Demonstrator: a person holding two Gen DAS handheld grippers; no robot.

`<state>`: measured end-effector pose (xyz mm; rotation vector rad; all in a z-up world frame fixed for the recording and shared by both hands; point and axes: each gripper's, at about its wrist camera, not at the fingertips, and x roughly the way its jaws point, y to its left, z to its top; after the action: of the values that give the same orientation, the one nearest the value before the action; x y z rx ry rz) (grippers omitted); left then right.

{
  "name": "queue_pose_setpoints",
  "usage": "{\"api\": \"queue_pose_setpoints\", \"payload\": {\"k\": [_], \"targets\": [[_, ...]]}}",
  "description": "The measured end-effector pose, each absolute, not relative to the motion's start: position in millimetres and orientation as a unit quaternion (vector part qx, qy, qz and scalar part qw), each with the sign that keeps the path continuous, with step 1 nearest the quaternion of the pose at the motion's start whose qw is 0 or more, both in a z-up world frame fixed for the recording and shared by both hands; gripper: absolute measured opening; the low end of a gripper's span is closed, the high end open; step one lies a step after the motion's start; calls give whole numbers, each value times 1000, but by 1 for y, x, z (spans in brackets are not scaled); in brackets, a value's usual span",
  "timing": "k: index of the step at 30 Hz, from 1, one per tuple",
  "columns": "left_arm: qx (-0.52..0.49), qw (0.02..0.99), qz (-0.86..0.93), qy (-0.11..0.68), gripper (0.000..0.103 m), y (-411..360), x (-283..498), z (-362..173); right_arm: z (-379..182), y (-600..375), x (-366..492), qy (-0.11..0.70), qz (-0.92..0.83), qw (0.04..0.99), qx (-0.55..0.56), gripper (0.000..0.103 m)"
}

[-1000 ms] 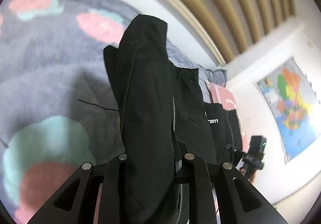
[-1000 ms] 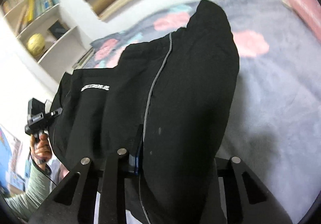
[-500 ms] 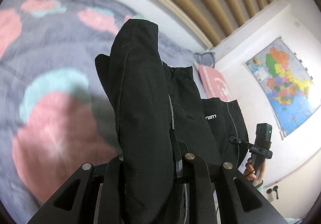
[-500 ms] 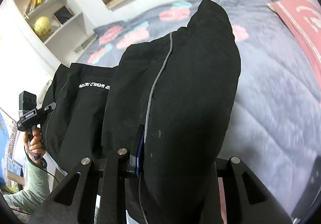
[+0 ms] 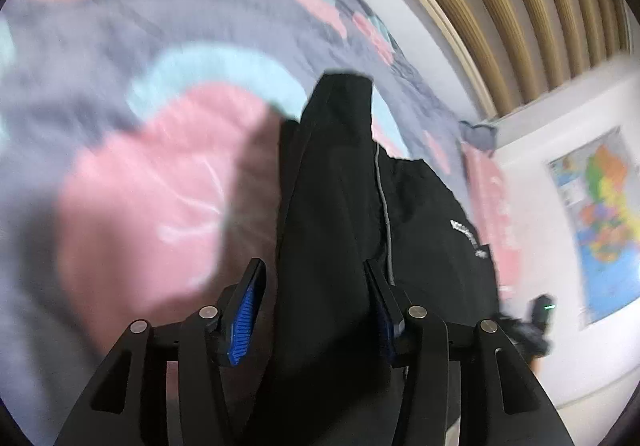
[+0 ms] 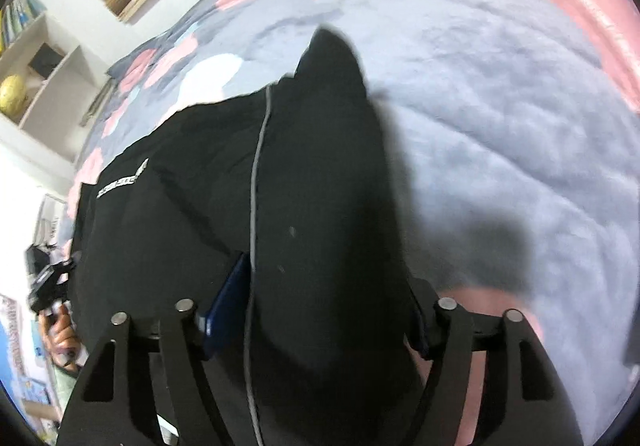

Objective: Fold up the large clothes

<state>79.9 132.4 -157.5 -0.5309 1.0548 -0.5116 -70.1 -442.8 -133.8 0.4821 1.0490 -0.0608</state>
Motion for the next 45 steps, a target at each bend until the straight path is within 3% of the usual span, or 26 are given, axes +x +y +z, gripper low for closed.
{"api": "queue_pose_setpoints", "payload": {"k": [6, 10, 13, 17, 21, 27, 34, 38, 42, 45], "targets": [[-150, 872, -226, 407, 51, 115, 41, -74, -72, -406, -91, 449, -108, 881, 105, 73], [-113, 877, -269, 381, 51, 77, 20, -43, -53, -375, -100, 428, -65, 897, 88, 73], [-100, 866, -283, 400, 51, 44, 16, -53, -67, -333, -83, 446, -32, 891, 79, 73], [-51, 846, -236, 475, 51, -2, 24, -110, -115, -300, -65, 494, -43, 866, 57, 73], [-54, 849, -211, 481, 53, -4, 28, -137, -146, -291, -60, 500, -67, 862, 45, 73], [-40, 869, -183, 457, 53, -6, 16, -128, -135, -295, -66, 490, -90, 865, 68, 73], [-16, 902, -167, 397, 53, -7, -33, -74, -67, -281, -91, 418, -95, 900, 77, 74], [2, 928, -151, 341, 74, -10, -62, -25, -24, -260, -112, 376, -93, 919, 66, 74], [27, 948, -144, 283, 79, -17, -93, 12, 1, -236, -125, 354, -88, 930, 51, 75], [45, 953, -140, 265, 80, -23, -108, 30, 17, -222, -137, 341, -86, 935, 44, 85]]}}
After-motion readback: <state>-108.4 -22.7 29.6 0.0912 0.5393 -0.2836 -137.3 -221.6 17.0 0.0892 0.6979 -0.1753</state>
